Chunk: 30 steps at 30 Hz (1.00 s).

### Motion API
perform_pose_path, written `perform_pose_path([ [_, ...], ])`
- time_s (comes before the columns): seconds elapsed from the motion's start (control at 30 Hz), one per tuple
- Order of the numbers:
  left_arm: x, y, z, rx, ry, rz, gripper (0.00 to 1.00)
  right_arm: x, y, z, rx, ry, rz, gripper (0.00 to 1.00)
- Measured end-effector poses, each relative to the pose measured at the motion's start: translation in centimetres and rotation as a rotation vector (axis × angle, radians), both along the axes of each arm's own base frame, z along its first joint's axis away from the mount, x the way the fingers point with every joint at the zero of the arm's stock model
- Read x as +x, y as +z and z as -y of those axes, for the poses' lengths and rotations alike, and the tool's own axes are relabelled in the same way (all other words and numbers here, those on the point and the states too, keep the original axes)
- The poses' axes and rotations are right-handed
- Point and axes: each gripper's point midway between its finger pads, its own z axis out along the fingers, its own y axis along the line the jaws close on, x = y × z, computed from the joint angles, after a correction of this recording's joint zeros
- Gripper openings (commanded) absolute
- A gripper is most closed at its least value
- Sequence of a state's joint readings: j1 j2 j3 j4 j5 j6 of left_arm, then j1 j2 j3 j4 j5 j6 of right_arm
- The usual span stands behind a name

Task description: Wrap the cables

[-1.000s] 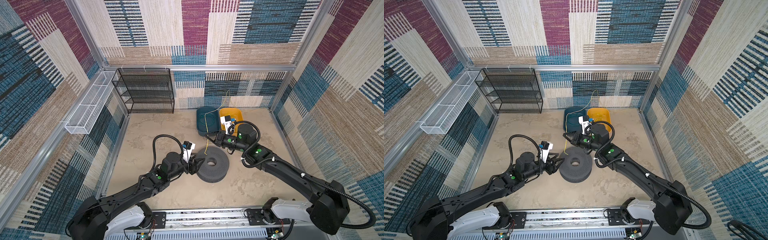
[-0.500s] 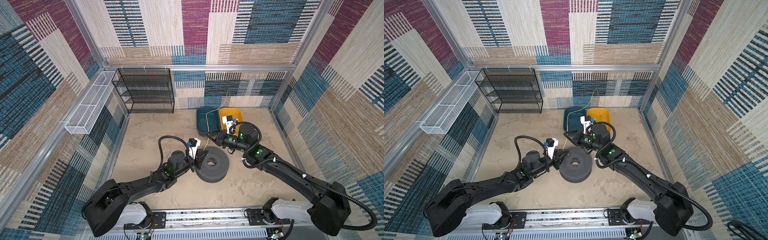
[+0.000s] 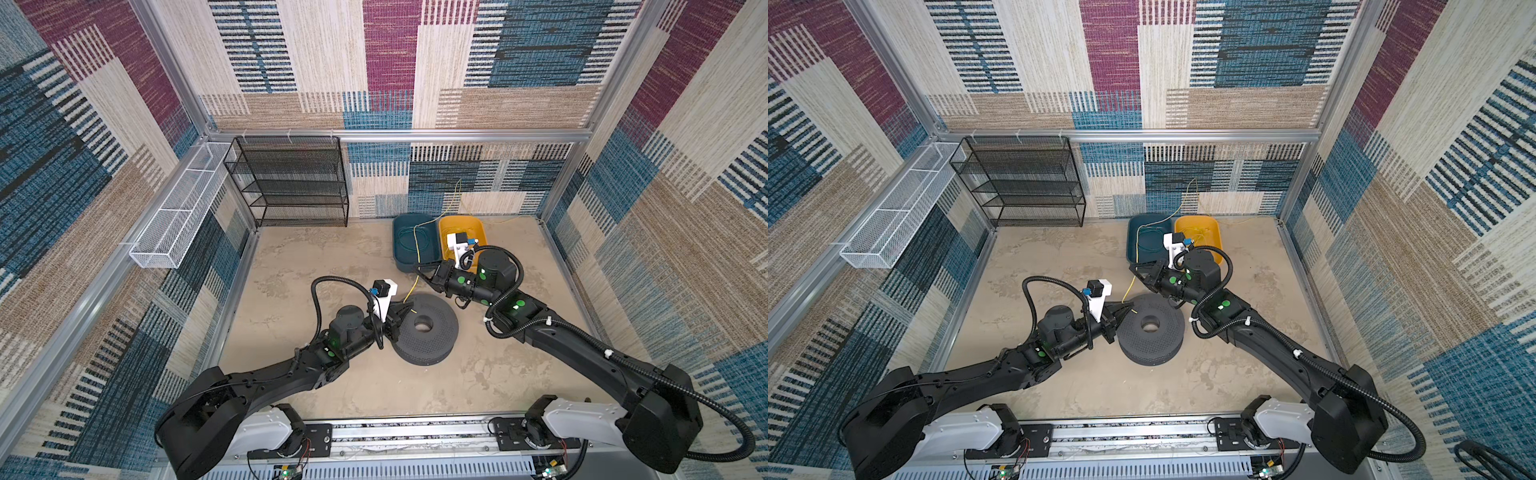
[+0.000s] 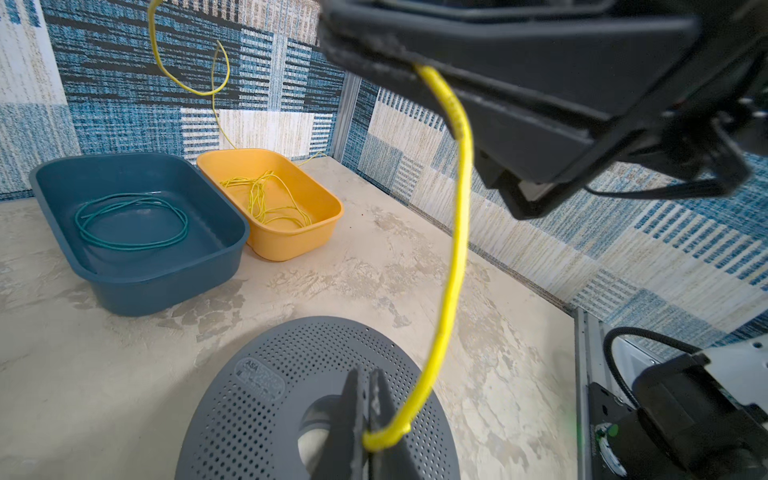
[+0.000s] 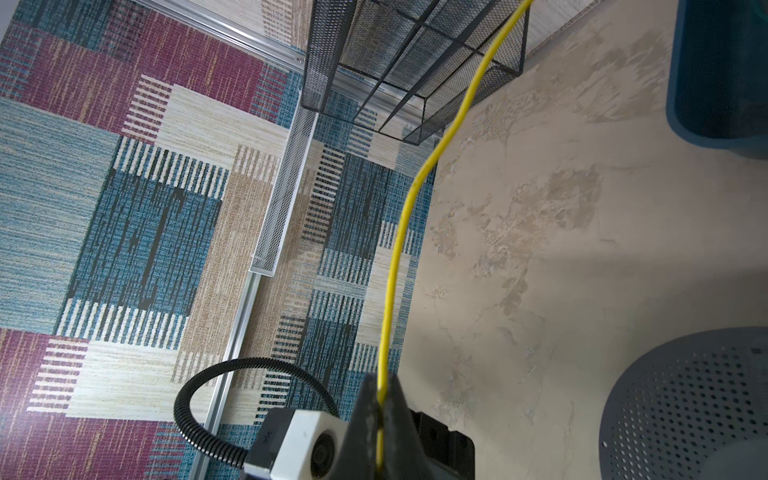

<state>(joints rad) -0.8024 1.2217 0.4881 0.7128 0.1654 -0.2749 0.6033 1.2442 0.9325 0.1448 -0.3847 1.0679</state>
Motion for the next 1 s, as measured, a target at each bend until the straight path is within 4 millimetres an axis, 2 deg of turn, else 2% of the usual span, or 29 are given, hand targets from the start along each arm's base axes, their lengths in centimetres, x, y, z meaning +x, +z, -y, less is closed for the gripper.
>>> perform_pose_path([
  [0.3, -1.8, 0.1, 0.3, 0.017, -0.05, -0.039, 0.0, 2.2, -0.7, -0.5, -0.069, 0.028, -0.02, 0.0],
  [0.57, -2.4, 0.2, 1.4, 0.044, -0.081, -0.064, 0.0, 2.4, -0.2, -0.7, -0.111, 0.073, -0.008, 0.0],
  [0.77, -2.7, 0.0, 2.2, 0.062, -0.1, -0.079, 0.0, 2.4, -0.5, -0.4, -0.143, 0.082, -0.013, 0.0],
  [0.9, -3.2, -0.5, 2.3, 0.079, -0.111, -0.094, 0.17, 2.1, -0.9, 0.0, -0.16, 0.08, -0.031, 0.0],
  [0.93, -3.9, -1.1, 2.4, 0.095, -0.142, -0.113, 0.23, 2.6, -0.4, 0.2, -0.155, 0.059, -0.012, 0.0],
  [1.0, -5.9, -3.7, 2.4, 0.166, -0.212, -0.192, 0.33, 4.2, 1.7, 1.2, -0.126, -0.019, 0.072, 0.0],
])
